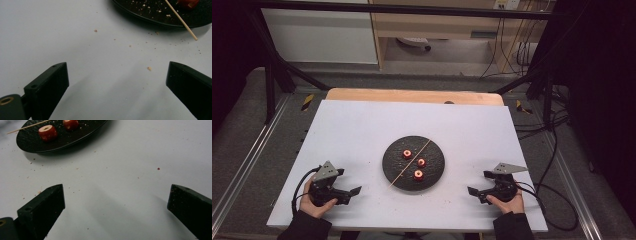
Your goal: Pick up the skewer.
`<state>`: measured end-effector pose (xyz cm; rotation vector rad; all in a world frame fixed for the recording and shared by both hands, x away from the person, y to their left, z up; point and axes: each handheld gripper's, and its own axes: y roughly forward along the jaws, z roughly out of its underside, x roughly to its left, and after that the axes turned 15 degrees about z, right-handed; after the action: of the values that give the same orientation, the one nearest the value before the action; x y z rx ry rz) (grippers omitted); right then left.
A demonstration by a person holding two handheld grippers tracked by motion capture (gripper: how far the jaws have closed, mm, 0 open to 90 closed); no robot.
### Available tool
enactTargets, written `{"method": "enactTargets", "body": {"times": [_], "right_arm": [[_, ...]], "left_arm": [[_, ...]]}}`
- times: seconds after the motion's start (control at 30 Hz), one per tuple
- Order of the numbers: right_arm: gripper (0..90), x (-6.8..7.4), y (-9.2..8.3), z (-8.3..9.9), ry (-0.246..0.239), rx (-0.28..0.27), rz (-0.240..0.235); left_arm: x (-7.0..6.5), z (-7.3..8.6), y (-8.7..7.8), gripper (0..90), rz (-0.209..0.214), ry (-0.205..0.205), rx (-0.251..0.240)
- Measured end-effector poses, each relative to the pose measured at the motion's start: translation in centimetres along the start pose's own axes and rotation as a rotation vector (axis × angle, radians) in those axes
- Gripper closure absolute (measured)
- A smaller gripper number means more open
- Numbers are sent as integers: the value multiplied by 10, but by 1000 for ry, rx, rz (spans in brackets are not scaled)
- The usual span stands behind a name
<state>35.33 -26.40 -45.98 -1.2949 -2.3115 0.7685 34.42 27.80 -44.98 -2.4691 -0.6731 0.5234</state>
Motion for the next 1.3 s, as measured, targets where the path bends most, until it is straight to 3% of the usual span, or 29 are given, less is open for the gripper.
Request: {"method": "enactTargets", "body": {"times": [0.5,1.3], "right_arm": [[18,0,1,0,4,-1,-7],[16,0,0,0,2,5,2]], "left_arm": [[-2,-4,3,34,6,2,16],[-18,-20,14,41,20,10,37]]}}
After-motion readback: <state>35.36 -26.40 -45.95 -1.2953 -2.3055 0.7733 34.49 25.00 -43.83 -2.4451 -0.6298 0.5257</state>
